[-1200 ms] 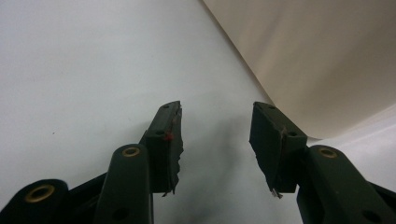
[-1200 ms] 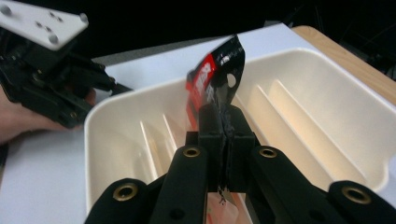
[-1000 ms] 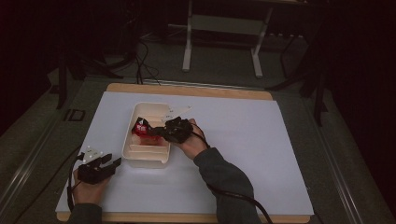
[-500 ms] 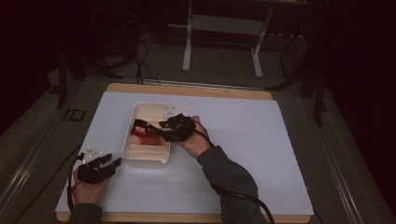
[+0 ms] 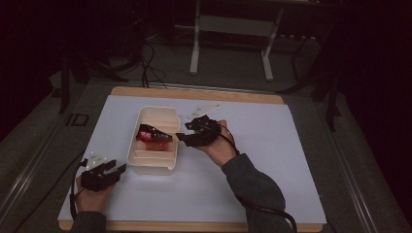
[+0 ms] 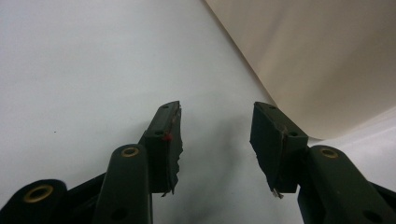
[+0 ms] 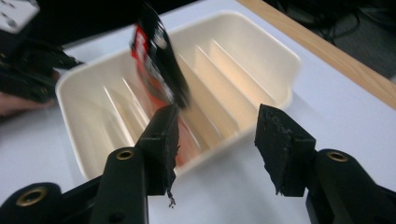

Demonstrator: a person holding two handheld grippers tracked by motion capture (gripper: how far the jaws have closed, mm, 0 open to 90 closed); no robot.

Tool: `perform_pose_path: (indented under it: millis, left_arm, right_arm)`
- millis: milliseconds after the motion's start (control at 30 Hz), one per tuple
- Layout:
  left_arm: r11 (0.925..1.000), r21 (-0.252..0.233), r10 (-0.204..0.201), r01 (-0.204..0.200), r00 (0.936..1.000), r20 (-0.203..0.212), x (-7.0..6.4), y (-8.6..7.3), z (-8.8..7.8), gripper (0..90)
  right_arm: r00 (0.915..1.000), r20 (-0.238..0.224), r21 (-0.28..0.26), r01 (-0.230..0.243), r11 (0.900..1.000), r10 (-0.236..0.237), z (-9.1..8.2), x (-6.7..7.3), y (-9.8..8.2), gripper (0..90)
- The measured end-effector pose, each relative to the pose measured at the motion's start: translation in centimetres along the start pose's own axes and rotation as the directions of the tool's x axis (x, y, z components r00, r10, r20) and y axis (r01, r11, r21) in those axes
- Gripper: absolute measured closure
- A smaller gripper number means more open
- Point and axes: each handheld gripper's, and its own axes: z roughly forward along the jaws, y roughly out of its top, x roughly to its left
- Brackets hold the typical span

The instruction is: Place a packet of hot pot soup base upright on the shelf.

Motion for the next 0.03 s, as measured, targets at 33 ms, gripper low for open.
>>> perform_pose_path:
  millis: [33]
  left_arm:
    - [1.0,0.0,0.0,0.0,1.0,0.0,0.0,0.0,0.0,53.3]
  right_arm:
    - [0.9999,0.008,0.008,-0.007,1.0,0.007,-0.37,-0.21,-0.29,49.2]
